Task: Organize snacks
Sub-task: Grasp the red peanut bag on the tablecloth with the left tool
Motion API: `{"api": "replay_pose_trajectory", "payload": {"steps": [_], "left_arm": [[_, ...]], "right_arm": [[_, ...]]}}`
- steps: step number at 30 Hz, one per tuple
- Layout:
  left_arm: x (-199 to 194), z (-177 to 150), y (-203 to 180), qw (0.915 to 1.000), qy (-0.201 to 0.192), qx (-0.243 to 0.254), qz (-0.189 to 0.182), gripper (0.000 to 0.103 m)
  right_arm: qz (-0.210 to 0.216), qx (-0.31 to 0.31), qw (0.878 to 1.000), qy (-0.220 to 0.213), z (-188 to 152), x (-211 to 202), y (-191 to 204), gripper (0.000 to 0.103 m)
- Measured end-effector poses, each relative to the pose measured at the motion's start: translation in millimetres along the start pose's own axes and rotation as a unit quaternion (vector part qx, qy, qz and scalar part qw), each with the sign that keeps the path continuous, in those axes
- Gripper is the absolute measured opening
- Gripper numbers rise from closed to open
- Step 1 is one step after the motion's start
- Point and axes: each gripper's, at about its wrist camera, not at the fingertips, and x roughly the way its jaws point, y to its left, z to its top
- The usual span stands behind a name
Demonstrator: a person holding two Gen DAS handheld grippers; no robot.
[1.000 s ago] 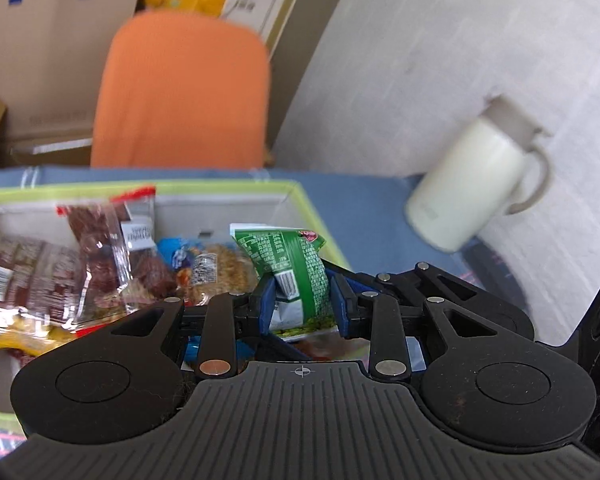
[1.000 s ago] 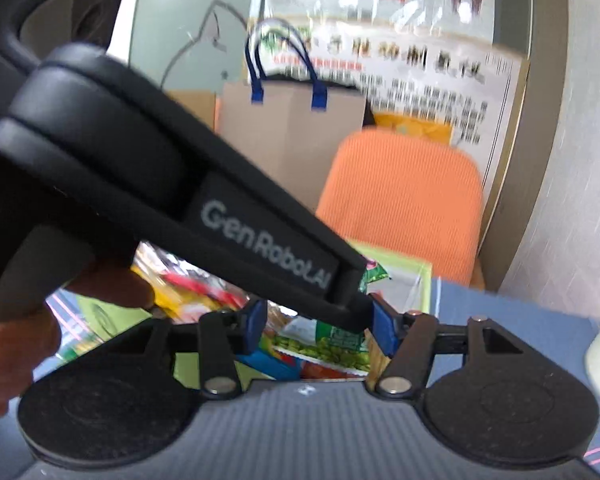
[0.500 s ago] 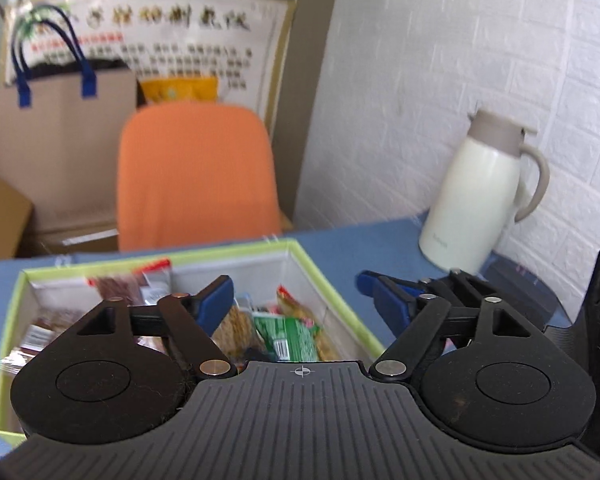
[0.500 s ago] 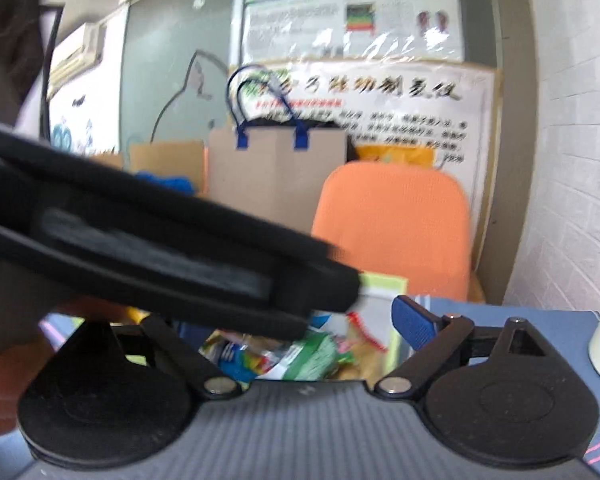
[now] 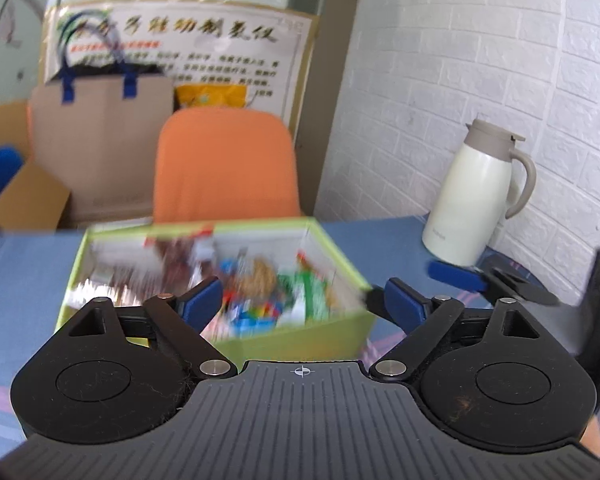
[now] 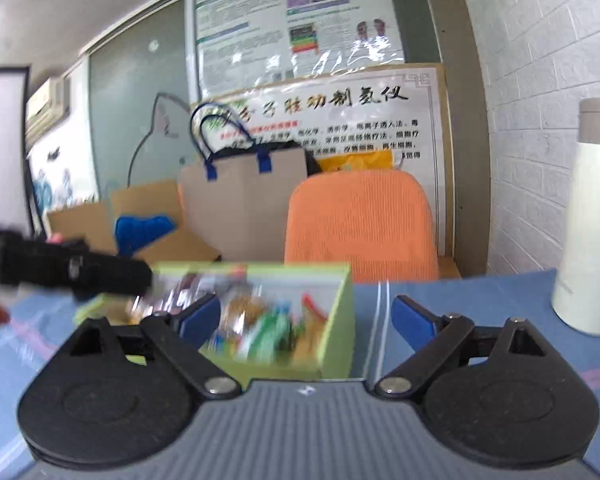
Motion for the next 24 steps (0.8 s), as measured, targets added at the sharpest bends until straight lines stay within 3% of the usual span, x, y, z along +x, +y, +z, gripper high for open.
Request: {"api": "replay_pose_trajectory", "payload": {"steps": [4, 7, 9, 18, 24], "left_arm": [[6, -38, 18, 0.9970, 0.049, -0.054, -0.027, 0.077], [28, -55, 26, 0.9900, 0.099, -0.097, -0.030, 0.070], [35, -61, 26, 0.9869, 0.111, -0.113, -0.032, 0.070], [68, -65, 8, 0.9828, 0.157, -0.078, -0.059, 0.071], [88, -70, 9, 0.9779, 0.180, -0.083, -0.066, 0.066]], "right_arm": [[0.019, -0.053, 0.995, 0.087, -40, -4, 26, 0.093], [0.040, -0.089, 0.988, 0.119, -53, 5, 47, 0.093], [0.060, -0.096, 0.984, 0.135, -54, 14, 56, 0.093], [0.073, -0.078, 0.977, 0.185, -59, 36, 57, 0.093], [0.056, -0.083, 0.977, 0.188, -59, 42, 67, 0.093]]}}
